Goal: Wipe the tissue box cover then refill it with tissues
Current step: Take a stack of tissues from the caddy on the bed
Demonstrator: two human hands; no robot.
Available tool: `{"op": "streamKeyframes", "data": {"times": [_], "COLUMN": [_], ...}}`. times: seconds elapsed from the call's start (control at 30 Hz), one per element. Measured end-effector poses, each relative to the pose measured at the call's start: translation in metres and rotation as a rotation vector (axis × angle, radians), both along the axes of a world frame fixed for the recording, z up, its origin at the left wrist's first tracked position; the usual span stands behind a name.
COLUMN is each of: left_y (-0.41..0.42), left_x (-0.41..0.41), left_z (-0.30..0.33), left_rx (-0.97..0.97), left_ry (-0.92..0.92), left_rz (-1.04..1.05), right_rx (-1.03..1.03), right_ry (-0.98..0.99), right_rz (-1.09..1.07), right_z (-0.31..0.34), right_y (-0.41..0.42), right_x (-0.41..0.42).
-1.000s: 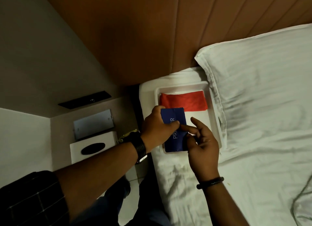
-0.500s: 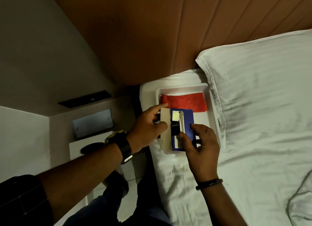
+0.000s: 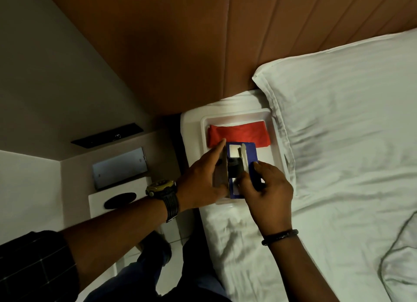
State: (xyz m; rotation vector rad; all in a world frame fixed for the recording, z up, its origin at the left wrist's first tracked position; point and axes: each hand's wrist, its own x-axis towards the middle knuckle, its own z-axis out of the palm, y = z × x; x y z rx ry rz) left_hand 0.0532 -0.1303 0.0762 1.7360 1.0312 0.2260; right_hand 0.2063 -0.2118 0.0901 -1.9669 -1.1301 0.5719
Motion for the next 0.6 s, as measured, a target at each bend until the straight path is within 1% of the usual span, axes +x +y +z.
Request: {"op": "streamKeyframes", "data": {"times": [0.07, 0.13, 0.2, 0.27, 0.4, 0.5, 0.6], "left_y": [0.001, 0.001, 0.000, -0.001, -0.001, 0.000, 0.001], "left_x": [0.005, 0.007, 0.009, 0.009, 0.008, 0.008, 0.008], "left_z": [0.002, 0.004, 0.004, 0.004, -0.001, -0.004, -0.003], "left_rx": [-0.049, -0.028, -0.001, 0.017, 0.154, 0.219, 0.252], "left_ry": [-0.040, -0.067, -0.094, -0.112, 0.016, 0.067, 0.095], "left_rz": [0.077, 0.143, 0.172, 0.148, 0.053, 0.022, 0.008], "right_rx": [0.068, 0.113, 0.109, 0.072, 0.059, 0.010, -0.007], "right_ry": [0.155, 0.239, 0.305, 0.362, 0.416, 0.431, 0.405], "right_rz": [-0.047, -0.100, -0.183, -0.270, -0.323, -0.334, -0.332], "right_z": [0.003, 0.002, -0.001, -0.006, -0.014, -0.021, -0.025], "right_y": [0.000, 0.000, -0.001, -0.002, -0.006, -0.006, -0.005], "right_x": [0.005, 0.009, 0.012, 0.015, 0.015, 0.013, 0.011]}}
